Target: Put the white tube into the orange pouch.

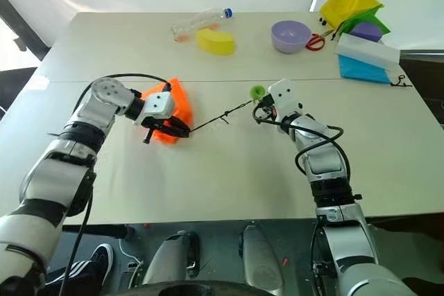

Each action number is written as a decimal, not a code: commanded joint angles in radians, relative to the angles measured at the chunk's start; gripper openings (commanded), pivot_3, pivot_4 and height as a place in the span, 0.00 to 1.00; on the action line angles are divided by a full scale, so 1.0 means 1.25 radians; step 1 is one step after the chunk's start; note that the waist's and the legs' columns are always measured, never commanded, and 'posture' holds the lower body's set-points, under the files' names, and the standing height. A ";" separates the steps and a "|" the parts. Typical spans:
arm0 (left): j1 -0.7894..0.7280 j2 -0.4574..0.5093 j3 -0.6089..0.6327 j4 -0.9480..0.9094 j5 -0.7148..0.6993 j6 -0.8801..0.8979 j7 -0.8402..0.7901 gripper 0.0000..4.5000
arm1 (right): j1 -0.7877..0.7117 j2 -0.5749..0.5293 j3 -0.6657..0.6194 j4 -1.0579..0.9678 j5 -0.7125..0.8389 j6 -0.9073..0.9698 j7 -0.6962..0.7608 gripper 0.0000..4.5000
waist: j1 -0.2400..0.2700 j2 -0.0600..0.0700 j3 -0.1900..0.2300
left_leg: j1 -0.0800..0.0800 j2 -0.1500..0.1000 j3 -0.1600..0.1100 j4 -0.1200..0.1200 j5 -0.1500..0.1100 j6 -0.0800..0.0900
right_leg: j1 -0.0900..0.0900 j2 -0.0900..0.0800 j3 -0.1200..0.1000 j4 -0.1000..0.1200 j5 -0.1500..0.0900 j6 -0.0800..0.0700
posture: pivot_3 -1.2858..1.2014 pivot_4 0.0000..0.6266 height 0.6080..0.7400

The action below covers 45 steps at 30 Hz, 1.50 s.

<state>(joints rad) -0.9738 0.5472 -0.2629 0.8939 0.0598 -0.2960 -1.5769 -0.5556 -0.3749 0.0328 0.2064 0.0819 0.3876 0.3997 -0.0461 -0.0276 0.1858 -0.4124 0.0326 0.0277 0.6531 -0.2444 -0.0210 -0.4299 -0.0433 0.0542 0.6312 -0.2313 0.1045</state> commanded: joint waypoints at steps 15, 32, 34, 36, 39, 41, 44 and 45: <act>0.137 0.060 0.067 -0.233 -0.149 0.191 0.032 0.54 | 0.003 -0.027 -0.028 -0.022 0.058 0.006 0.076 0.28 | 0.003 0.000 0.000 | 0.000 0.000 0.000 0.001 0.000 0.000 | 0.000 0.000 0.000 0.001 0.000 0.000 | 0.52 0.24 1.00; 0.360 0.074 0.440 -0.495 -0.391 0.514 0.423 0.99 | 0.308 -0.203 -0.087 -0.433 0.221 0.020 0.349 0.73 | 0.004 0.000 0.000 | 0.003 0.000 -0.001 0.006 0.000 0.000 | 0.004 0.000 0.000 0.002 -0.001 -0.002 | 0.52 0.24 1.00; 0.407 0.077 0.485 -0.498 -0.383 0.488 0.488 0.99 | 0.351 -0.204 -0.093 -0.448 0.225 -0.002 0.358 0.73 | 0.004 0.000 0.000 | 0.003 0.000 -0.001 0.006 0.000 0.000 | 0.004 0.000 0.000 0.002 -0.001 -0.002 | 0.52 0.24 1.00; 0.449 0.076 0.514 -0.516 -0.381 0.451 0.527 0.99 | 0.361 -0.209 -0.098 -0.422 0.203 -0.024 0.344 0.73 | 0.002 0.000 0.000 | 0.003 0.000 0.000 0.006 0.000 0.000 | 0.004 -0.001 0.000 0.002 -0.001 -0.002 | 0.52 0.24 1.00; 0.509 0.082 0.528 -0.549 -0.383 0.448 0.561 0.99 | 0.317 -0.199 -0.122 -0.316 0.146 -0.071 0.265 0.73 | 0.004 -0.001 0.000 | 0.003 0.000 0.001 0.008 0.000 0.000 | 0.004 -0.002 0.000 0.002 -0.001 -0.004 | 0.52 0.24 1.00; 0.574 0.083 0.543 -0.602 -0.398 0.458 0.567 0.99 | 0.264 -0.195 -0.141 -0.208 0.105 -0.086 0.190 0.73 | 0.002 -0.001 -0.001 | 0.003 0.000 0.002 0.010 0.000 0.000 | 0.005 -0.003 0.001 0.001 0.000 -0.005 | 0.52 0.24 1.00; 0.655 0.078 0.559 -0.669 -0.411 0.467 0.586 0.99 | 0.193 -0.197 -0.148 -0.064 0.042 -0.125 0.103 0.73 | 0.002 -0.001 -0.001 | 0.003 0.001 0.003 0.010 0.000 -0.001 | 0.005 -0.005 0.001 0.000 0.001 -0.006 | 0.52 0.24 1.00; 0.678 0.076 0.563 -0.690 -0.415 0.471 0.591 0.99 | 0.173 -0.192 -0.155 -0.032 0.043 -0.138 0.096 0.73 | 0.003 -0.001 -0.001 | 0.003 0.001 0.003 0.010 0.000 -0.001 | 0.005 -0.005 0.001 0.000 0.001 -0.006 | 0.52 0.24 1.00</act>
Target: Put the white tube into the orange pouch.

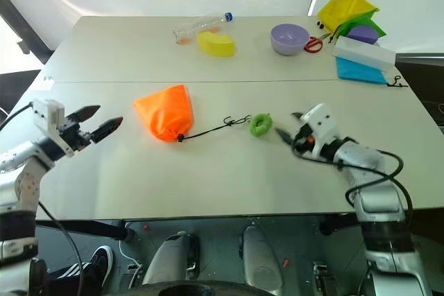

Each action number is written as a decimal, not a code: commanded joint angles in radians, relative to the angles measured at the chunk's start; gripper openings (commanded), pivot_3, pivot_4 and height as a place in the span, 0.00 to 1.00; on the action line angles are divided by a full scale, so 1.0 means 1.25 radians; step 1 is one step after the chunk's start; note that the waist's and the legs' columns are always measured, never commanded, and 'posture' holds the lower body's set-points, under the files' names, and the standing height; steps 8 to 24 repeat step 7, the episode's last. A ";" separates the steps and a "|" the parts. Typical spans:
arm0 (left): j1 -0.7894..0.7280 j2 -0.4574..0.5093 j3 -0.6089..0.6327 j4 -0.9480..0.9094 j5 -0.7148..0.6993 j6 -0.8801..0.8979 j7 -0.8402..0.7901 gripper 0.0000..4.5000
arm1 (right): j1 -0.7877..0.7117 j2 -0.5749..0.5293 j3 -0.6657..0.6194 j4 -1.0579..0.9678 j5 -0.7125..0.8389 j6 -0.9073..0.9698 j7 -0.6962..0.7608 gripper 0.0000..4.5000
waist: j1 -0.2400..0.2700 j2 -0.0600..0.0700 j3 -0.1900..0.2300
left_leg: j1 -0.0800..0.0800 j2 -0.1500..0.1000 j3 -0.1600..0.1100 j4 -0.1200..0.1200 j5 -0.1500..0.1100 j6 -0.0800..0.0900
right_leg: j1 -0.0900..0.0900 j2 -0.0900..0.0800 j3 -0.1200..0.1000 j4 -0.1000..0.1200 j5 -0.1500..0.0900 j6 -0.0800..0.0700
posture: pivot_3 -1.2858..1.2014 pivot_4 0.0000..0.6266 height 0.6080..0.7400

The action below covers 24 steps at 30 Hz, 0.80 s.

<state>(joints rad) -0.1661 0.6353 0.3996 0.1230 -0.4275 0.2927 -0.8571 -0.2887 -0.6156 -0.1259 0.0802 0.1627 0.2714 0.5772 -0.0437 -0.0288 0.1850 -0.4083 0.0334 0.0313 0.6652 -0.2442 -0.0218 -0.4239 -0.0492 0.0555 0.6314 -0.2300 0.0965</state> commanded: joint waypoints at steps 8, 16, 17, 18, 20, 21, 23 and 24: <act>0.177 -0.005 0.023 -0.218 -0.062 0.022 0.003 0.99 | -0.120 0.038 -0.041 0.249 0.000 -0.139 -0.047 0.73 | 0.000 0.000 0.000 | -0.001 0.001 0.001 -0.003 0.000 0.000 | -0.001 0.002 0.000 -0.001 0.000 0.000 | 0.52 0.24 1.00; 0.177 -0.005 0.023 -0.218 -0.062 0.022 0.003 0.99 | -0.120 0.038 -0.041 0.249 0.000 -0.139 -0.047 0.73 | 0.000 0.000 0.000 | -0.001 0.001 0.001 -0.003 0.000 0.000 | -0.001 0.002 0.000 -0.001 0.000 0.000 | 0.52 0.24 1.00; 0.177 -0.005 0.023 -0.218 -0.062 0.022 0.003 0.99 | -0.120 0.038 -0.041 0.249 0.000 -0.139 -0.047 0.73 | 0.000 0.000 0.000 | -0.001 0.001 0.001 -0.003 0.000 0.000 | -0.001 0.002 0.000 -0.001 0.000 0.000 | 0.52 0.24 1.00; 0.177 -0.005 0.023 -0.218 -0.062 0.022 0.003 0.99 | -0.120 0.038 -0.041 0.249 0.000 -0.139 -0.047 0.73 | 0.000 0.000 0.000 | -0.001 0.001 0.001 -0.003 0.000 0.000 | -0.001 0.002 0.000 -0.001 0.000 0.000 | 0.52 0.24 1.00; 0.177 -0.005 0.023 -0.218 -0.062 0.022 0.003 0.99 | -0.120 0.038 -0.041 0.249 0.000 -0.139 -0.047 0.73 | 0.000 0.000 0.000 | -0.001 0.001 0.001 -0.003 0.000 0.000 | -0.001 0.002 0.000 -0.001 0.000 0.000 | 0.52 0.24 1.00; 0.177 -0.005 0.023 -0.218 -0.062 0.022 0.003 0.99 | -0.120 0.038 -0.041 0.249 0.000 -0.139 -0.047 0.73 | 0.000 0.000 0.000 | -0.001 0.001 0.001 -0.003 0.000 0.000 | -0.001 0.002 0.000 -0.001 0.000 0.000 | 0.52 0.24 1.00; 0.177 -0.005 0.023 -0.218 -0.062 0.022 0.003 0.99 | -0.120 0.038 -0.041 0.249 0.000 -0.139 -0.047 0.73 | 0.000 0.000 0.000 | -0.001 0.001 0.001 -0.003 0.000 0.000 | -0.001 0.002 0.000 -0.001 0.000 0.000 | 0.52 0.24 1.00; 0.177 -0.005 0.023 -0.218 -0.062 0.022 0.003 0.99 | -0.120 0.038 -0.041 0.249 0.000 -0.139 -0.047 0.73 | 0.000 0.000 0.000 | -0.001 0.001 0.001 -0.003 0.000 0.000 | -0.001 0.002 0.000 -0.001 0.000 0.000 | 0.52 0.24 1.00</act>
